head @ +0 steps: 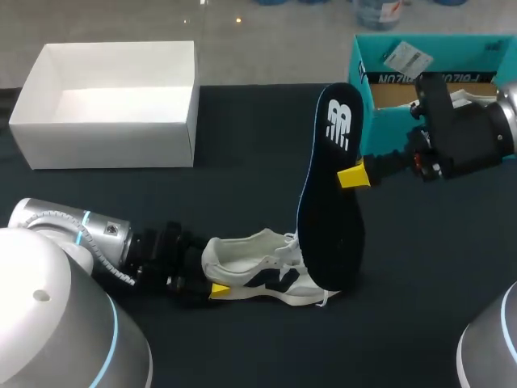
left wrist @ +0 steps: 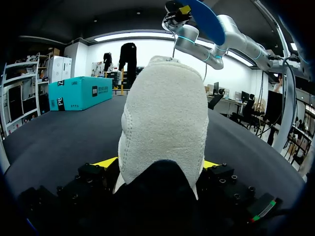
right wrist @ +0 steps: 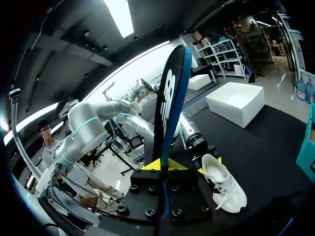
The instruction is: Take the shoe out of the shoebox, open the shoe tongue, remove and reinsert the insole, then place the shoe into the shoebox
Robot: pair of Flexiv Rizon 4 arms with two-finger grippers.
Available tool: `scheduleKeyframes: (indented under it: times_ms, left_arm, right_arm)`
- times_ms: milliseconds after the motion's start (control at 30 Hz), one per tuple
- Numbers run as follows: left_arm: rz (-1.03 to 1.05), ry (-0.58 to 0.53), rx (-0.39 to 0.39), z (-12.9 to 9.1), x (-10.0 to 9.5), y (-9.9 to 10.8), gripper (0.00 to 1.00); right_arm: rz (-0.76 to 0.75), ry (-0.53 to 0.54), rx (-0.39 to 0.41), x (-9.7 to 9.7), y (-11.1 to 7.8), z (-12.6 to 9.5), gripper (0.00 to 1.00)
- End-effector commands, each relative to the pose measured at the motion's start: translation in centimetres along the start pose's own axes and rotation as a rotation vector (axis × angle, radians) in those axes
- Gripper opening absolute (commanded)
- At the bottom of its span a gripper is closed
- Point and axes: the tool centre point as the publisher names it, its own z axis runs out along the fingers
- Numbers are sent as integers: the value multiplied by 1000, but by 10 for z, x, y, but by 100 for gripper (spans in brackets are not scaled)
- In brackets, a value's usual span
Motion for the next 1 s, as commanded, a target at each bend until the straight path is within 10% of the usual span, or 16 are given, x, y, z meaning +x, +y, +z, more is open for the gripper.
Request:
scheduleKeyframes:
  times_ms: [33, 367, 433, 1000]
  left_arm:
    - [-8, 16, -33, -3, -7, 3, 100]
    - [33, 23, -202, -11, -8, -7, 100]
    - [29, 16, -339, -9, -5, -10, 100]
    - [29, 16, -339, -9, -5, -10, 100]
  right_arm:
    - [1, -1, 0, -1, -1, 2, 0]
    - [1, -1, 0, -1, -1, 2, 0]
    - [1, -1, 0, -1, -1, 2, 0]
    - [1, -1, 0, -1, -1, 2, 0]
